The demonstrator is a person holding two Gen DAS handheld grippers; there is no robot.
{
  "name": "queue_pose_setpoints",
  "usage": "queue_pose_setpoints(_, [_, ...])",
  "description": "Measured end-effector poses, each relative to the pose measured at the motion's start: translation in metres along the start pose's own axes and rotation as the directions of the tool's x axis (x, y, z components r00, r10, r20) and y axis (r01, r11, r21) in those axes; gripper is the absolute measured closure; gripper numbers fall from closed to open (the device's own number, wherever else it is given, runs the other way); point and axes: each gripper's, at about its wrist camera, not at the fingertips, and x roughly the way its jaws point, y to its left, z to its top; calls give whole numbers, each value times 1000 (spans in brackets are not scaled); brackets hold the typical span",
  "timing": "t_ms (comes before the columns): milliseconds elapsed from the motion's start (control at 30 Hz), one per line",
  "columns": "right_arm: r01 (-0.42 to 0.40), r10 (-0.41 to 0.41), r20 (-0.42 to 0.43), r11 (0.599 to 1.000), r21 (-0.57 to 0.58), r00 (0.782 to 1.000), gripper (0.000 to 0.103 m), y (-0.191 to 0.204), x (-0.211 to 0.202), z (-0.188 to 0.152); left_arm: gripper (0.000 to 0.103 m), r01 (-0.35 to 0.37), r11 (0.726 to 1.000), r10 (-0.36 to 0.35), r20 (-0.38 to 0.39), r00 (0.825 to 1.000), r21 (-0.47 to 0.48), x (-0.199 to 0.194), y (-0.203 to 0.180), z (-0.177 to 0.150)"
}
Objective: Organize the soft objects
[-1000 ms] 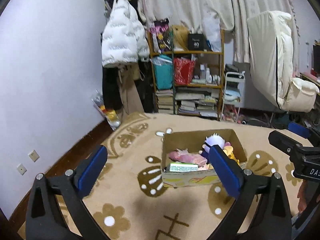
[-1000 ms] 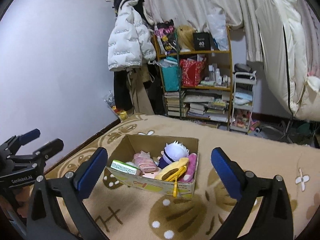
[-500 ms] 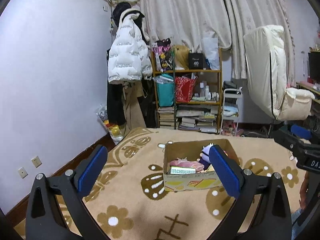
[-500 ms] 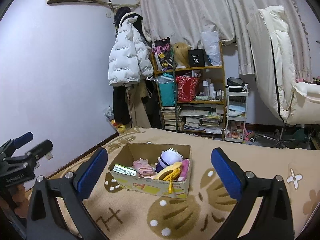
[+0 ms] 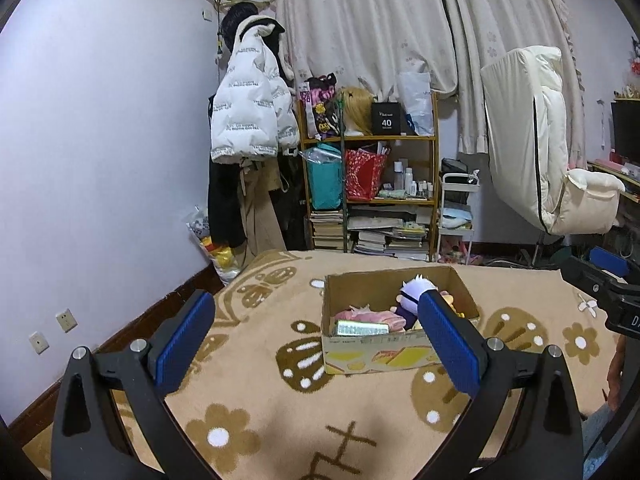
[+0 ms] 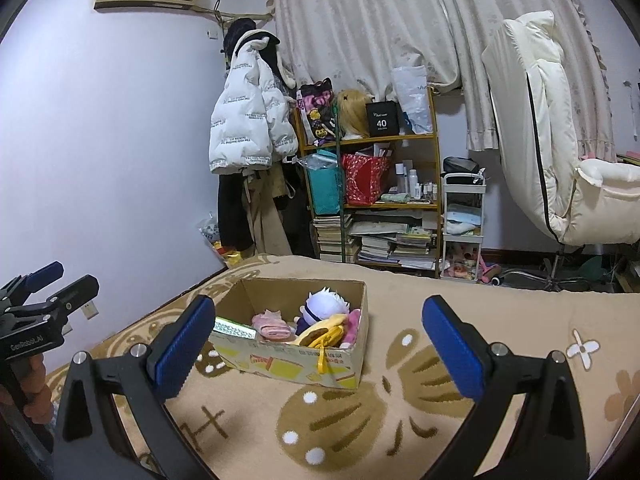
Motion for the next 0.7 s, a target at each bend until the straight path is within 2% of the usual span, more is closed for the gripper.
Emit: queue_pose_setpoints(700, [14, -12, -71, 1000, 21, 997, 0, -17, 21, -18, 2, 21, 1000, -20, -77, 997, 13, 29, -7, -18])
